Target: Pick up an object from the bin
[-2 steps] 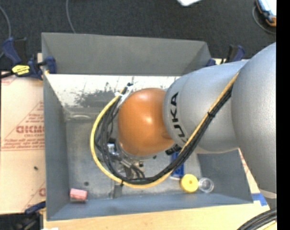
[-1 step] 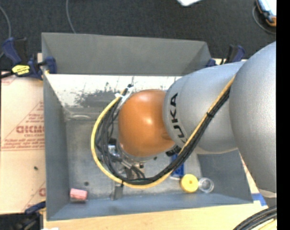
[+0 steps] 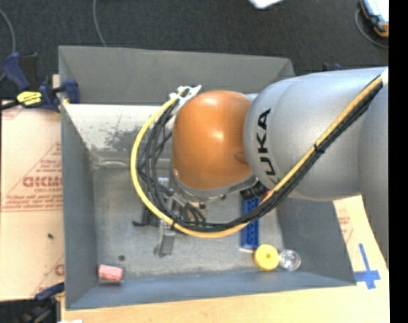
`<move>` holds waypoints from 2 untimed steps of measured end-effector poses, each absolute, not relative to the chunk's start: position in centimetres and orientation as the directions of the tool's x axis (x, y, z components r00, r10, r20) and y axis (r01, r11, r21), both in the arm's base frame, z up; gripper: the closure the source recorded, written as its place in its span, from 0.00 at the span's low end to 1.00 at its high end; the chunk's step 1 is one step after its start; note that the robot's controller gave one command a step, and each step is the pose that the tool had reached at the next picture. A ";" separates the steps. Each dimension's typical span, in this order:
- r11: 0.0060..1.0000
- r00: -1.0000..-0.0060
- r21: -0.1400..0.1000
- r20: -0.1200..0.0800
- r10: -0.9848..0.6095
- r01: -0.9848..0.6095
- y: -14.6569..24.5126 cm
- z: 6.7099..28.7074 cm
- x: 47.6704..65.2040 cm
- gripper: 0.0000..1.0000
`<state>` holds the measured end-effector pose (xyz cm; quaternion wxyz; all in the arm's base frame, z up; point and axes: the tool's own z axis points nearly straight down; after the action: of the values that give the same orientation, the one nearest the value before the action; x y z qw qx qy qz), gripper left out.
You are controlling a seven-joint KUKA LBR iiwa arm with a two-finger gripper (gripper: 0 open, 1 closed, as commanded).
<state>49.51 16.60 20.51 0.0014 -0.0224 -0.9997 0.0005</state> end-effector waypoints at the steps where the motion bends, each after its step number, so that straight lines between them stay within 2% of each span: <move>1: 0.967 -0.967 -0.002 0.006 -0.254 -0.254 15.7 24.4 49.5 0.00; 2: 0.995 -0.995 -0.001 0.003 -0.097 -0.097 15.0 19.0 50.7 0.00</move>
Offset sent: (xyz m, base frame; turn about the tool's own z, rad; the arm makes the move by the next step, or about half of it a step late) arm 0.0233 -0.0225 -0.0752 0.0336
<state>50.69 15.04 18.98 0.0014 0.0488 -0.9988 0.0004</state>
